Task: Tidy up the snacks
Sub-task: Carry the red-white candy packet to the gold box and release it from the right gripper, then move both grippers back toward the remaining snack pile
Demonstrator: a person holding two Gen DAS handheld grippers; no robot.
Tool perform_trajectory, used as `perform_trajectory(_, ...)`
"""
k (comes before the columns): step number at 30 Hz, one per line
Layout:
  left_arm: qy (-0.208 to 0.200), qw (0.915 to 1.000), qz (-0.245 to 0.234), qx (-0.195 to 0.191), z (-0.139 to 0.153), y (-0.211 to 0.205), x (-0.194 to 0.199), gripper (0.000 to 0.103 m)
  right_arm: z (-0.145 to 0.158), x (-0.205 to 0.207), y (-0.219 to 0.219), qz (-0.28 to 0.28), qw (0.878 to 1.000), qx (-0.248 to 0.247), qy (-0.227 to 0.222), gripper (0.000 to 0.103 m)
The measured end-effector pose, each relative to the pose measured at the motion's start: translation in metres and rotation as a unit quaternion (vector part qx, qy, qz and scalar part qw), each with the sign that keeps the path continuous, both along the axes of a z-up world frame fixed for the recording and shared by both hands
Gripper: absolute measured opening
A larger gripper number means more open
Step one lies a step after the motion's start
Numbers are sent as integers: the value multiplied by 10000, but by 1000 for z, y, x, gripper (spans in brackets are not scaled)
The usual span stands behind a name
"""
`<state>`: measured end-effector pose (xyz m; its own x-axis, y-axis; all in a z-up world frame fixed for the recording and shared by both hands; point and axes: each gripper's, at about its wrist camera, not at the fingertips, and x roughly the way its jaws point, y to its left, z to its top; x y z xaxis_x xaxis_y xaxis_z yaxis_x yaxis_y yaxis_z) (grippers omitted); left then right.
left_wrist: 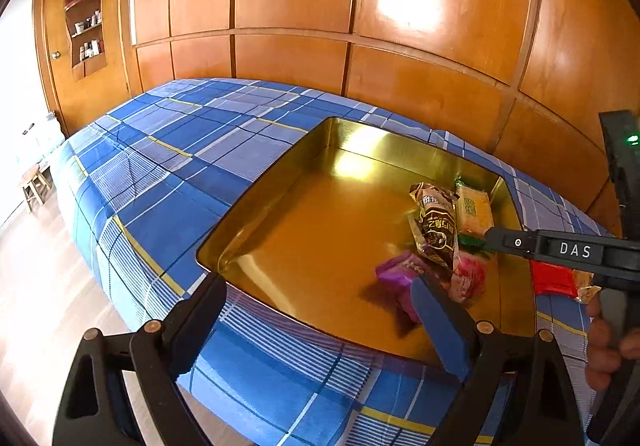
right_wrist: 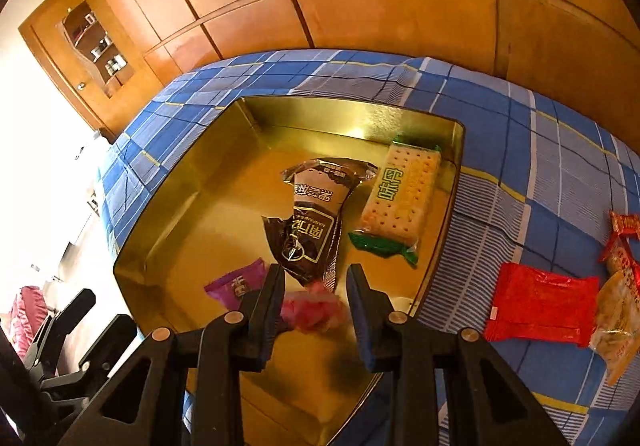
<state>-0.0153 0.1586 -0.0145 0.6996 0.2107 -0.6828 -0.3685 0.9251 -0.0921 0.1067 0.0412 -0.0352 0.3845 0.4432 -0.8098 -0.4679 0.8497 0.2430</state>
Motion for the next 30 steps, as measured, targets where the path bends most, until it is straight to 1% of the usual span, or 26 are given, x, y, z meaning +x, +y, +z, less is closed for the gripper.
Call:
perform_trajectory(5, -25, 9999, -118, 47, 2, -5, 2, 94, 5, -6, -8, -100, 9999, 59, -116, 32)
perform_trajectory(12, -54, 9995, -297, 37, 7, -15, 2, 94, 23, -26, -21, -225, 9980, 47, -584, 34)
perform_trajectory(14, -40, 9993, -350, 117, 8, -19, 2, 94, 25, -30, -26, -303, 9974, 30, -646, 34)
perform_trajectory(19, -73, 9981, -521, 330, 12, -30, 1, 94, 28, -37, -48, -487, 9961, -4, -736, 34)
perform_trajectory(22, -90, 9976, -588, 364, 13, -36, -1, 94, 32, -41, -64, -571, 9950, -63, -815, 34)
perform_trajectory(28, -53, 9970, -739, 212, 13, -41, 2, 92, 38, -46, -96, -783, 9922, -212, -950, 34)
perform_trajectory(29, -37, 9965, -802, 245, 14, -44, 2, 92, 39, -46, -101, -823, 9916, -232, -969, 34)
perform_trajectory(30, -17, 9957, -856, 356, 14, -48, 3, 92, 40, -47, -107, -867, 9911, -242, -984, 34)
